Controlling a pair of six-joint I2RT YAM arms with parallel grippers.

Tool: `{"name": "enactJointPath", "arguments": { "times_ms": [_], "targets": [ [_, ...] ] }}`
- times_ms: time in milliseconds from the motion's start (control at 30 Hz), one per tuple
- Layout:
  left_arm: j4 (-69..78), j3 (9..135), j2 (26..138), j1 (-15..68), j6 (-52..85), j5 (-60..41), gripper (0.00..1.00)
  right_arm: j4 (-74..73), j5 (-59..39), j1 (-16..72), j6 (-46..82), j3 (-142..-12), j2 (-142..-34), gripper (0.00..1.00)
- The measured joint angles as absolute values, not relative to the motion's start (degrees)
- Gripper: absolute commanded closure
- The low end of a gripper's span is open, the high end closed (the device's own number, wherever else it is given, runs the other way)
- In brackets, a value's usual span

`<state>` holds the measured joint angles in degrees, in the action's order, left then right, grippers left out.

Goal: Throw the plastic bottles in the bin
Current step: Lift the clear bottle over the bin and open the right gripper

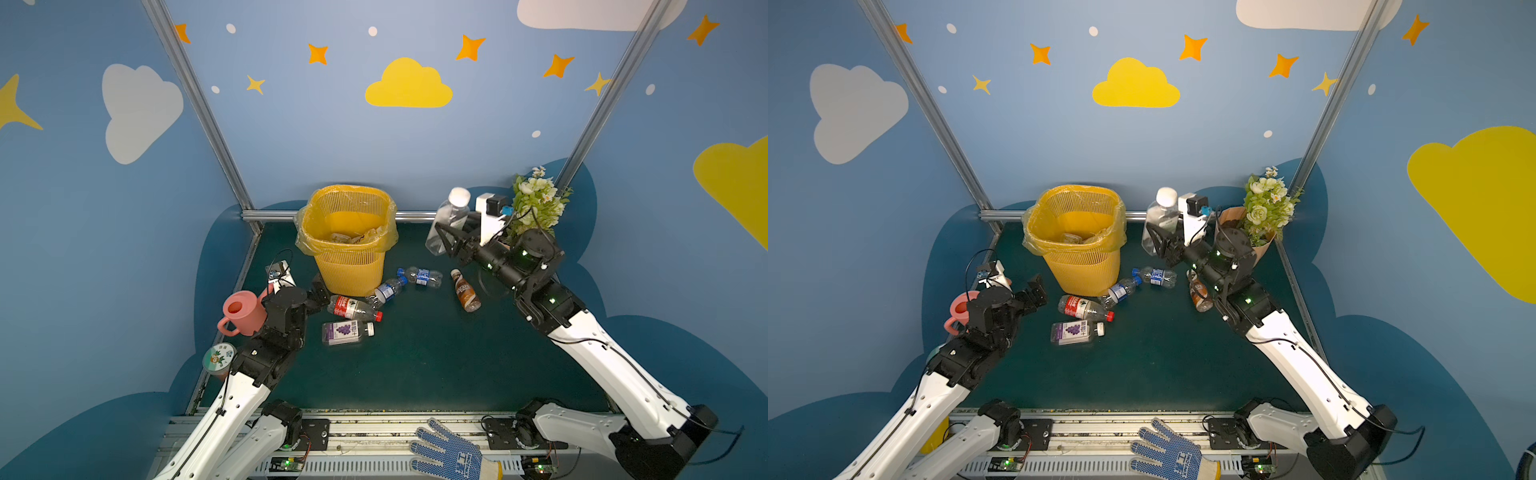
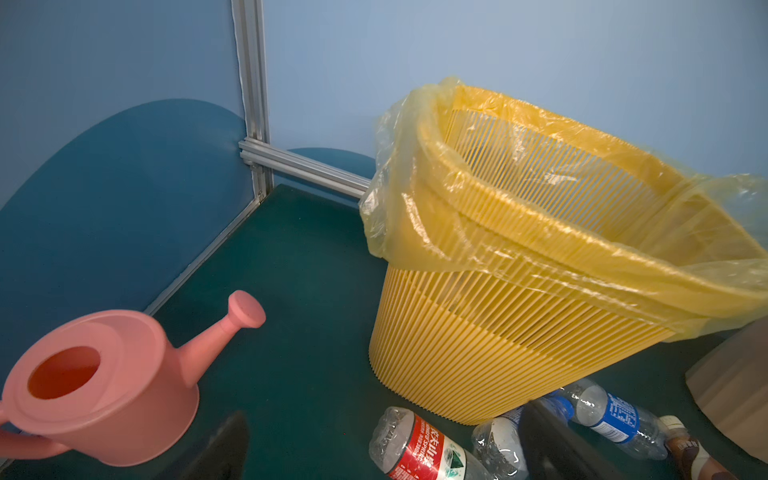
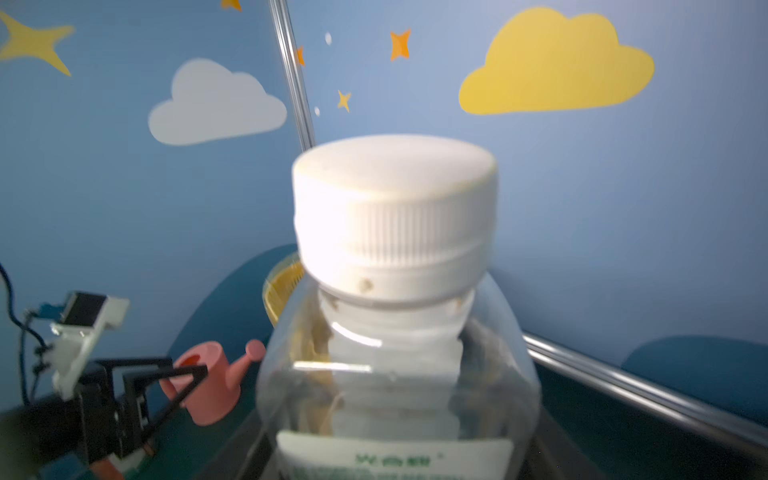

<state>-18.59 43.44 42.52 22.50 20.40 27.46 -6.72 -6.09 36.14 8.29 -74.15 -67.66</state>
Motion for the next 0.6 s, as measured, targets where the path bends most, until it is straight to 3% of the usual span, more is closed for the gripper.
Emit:
{"name": "enactJointPath", "arguments": {
  "times_ms": [267, 367, 533, 600],
  "targets": [
    [-23.03, 39.99, 40.40, 22.13, 23.70, 27.33, 0.00, -13.91, -14.70, 37.26, 14.52, -96.47, -85.27, 0.51],
    [-23.59, 39.83, 40.18, 22.11, 24.38, 27.09, 0.00, -8.56, -20.23, 38.04, 16.36, -110.17, -97.01, 0.35],
    [-23.88, 39.88, 40.07, 21.93, 24.53, 24.03, 0.00, 14.50, -25.65, 38.72, 14.17, -137.12, -119.68, 0.12],
    [-24.51, 40.27, 40.53, 21.91, 24.10, 21.98, 0.00, 21.06, -25.61, 38.61, 13.47, -140.46, -123.52, 0.09]
  ]
}}
